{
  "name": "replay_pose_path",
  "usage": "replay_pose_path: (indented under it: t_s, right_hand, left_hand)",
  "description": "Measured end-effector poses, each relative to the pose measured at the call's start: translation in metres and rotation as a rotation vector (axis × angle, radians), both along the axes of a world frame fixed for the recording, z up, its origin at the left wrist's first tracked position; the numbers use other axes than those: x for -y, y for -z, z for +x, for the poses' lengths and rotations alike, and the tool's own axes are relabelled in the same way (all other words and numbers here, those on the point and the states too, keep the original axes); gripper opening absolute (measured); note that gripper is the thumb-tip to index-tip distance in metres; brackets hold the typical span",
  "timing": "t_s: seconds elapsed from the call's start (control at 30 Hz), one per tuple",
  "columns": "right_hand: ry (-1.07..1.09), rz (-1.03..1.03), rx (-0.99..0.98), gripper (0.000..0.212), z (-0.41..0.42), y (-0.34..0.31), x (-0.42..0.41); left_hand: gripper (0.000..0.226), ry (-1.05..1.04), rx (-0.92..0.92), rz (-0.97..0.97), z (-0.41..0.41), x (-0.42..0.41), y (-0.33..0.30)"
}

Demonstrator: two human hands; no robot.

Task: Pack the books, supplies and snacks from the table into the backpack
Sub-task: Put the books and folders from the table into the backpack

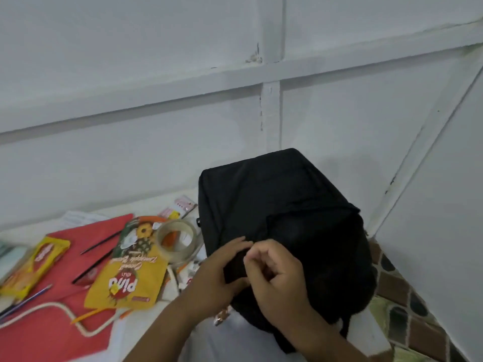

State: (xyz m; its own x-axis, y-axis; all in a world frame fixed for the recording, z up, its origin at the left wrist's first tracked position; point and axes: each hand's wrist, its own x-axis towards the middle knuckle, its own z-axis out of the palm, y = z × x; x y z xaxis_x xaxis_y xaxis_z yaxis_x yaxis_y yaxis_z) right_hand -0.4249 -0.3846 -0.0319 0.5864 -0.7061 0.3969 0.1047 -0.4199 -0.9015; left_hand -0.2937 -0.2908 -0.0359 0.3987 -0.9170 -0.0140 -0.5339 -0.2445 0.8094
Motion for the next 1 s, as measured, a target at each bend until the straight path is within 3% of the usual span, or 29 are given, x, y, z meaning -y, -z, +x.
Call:
replay_pose_path:
  t_s: [0.23,0.3,0.37,0.47,0.77,0.9,1.0]
  right_hand:
    - [-0.262,0.003,0.062,0.02,0.06,-0.02,-0.059]
    - [-0.319,0.012,0.067,0.019,0.086,-0.026,-0.08]
    - [-0.391,0.039,0.037,0.01,0.123,-0.028,-0.108]
    - [-0.468,0.08,-0.068,0.016,0.186,-0.027,-0.154]
    - [-0.593,0.17,-0.506,0.029,0.339,0.012,-0.262]
    - [-0.646,0.514,-0.557,0.023,0.387,0.023,-0.299]
    - [-0.678,0.728,-0.595,0.024,0.411,0.028,-0.327]
  left_hand:
    - [0.037,-0.475,-0.687,-0.457,0.02,-0.099,-0.04]
    - [0.036,-0.603,-0.792,-0.585,0.044,-0.132,-0.045]
    - [0.031,-0.73,-0.729,-0.617,0.076,-0.172,-0.045]
    - [0.027,-0.926,-0.567,-0.554,0.133,-0.236,-0.032]
    - [0.032,-1.124,-0.045,-0.114,0.287,-0.371,-0.011]
    - [0.039,-1.023,0.12,0.048,0.362,-0.402,-0.009]
    - [0.054,-0.932,0.202,0.293,0.416,-0.416,-0.007]
